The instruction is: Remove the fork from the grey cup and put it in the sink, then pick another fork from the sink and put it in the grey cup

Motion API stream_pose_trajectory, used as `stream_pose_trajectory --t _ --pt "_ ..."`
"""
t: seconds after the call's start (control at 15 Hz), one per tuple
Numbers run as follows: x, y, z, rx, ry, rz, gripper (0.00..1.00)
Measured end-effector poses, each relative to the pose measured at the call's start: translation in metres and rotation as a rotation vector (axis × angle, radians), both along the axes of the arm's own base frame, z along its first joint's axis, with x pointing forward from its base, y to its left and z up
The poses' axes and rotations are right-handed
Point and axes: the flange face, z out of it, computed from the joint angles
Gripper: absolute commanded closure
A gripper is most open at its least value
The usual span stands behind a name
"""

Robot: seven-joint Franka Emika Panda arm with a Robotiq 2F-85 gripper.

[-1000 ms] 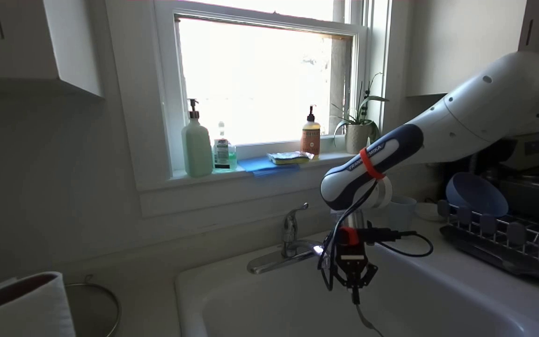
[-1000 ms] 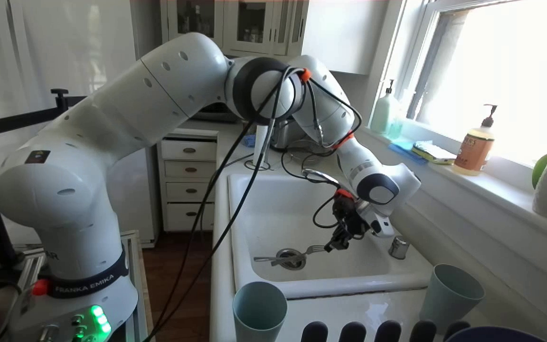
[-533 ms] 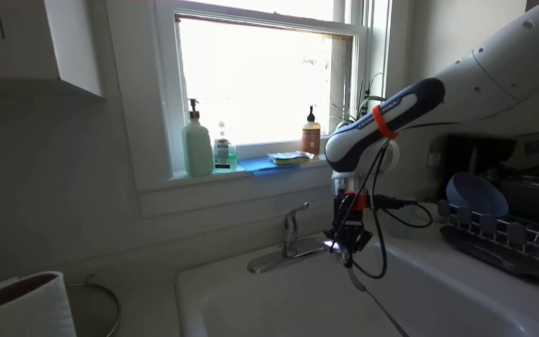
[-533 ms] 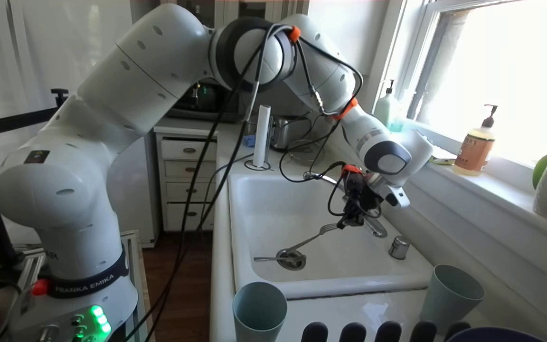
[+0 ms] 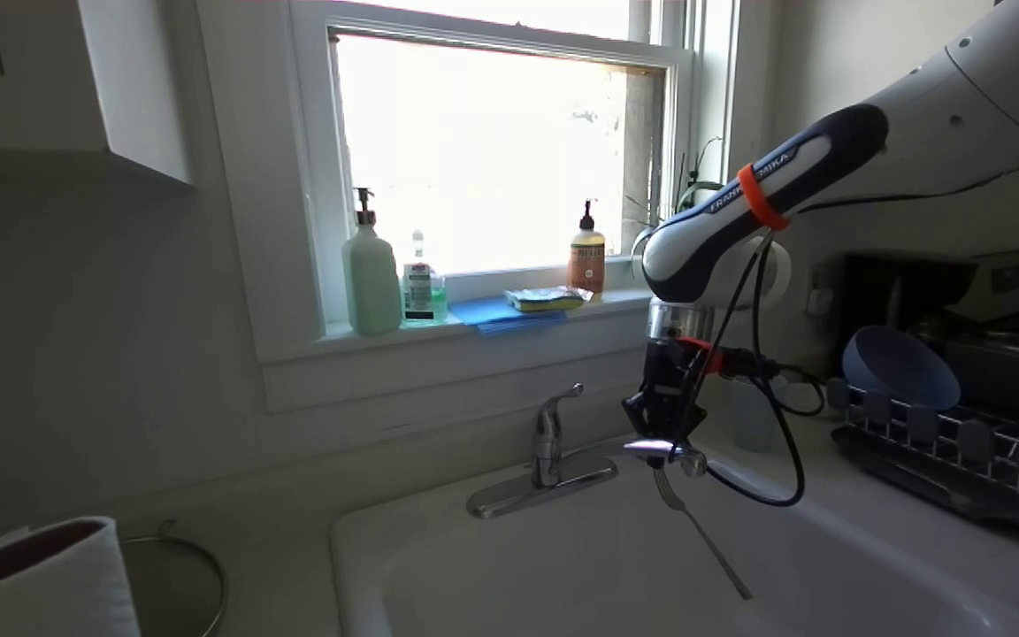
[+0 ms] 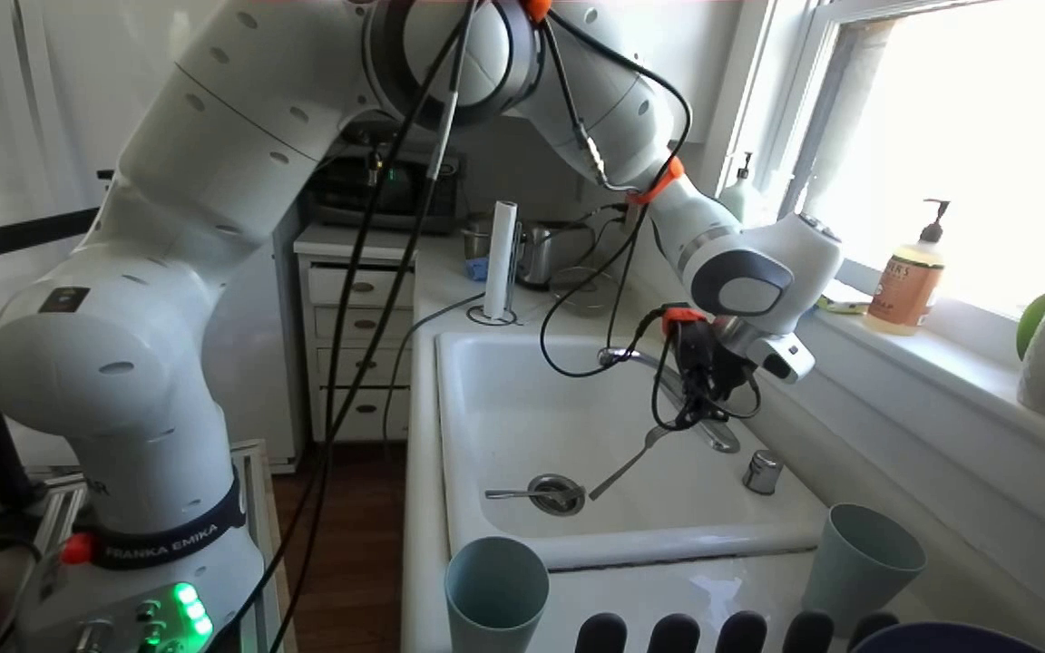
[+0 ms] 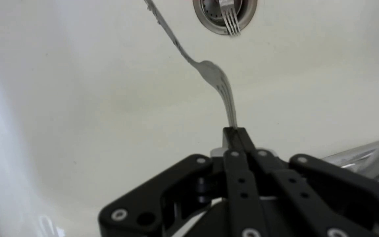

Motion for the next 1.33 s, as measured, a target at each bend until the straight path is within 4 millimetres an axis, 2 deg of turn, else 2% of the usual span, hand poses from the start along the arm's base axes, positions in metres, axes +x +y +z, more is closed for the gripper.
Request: stream_pose_trajectory --t 0.53,1.0,1.33 --pt "0.002 0.002 -0.002 0.0 0.001 0.003 1.0" --pt "-0.004 0.014 -0.033 0.008 0.067 0.047 1.0" --pt "-0.01 0.013 -0.03 -0.056 0.113 0.123 1.0"
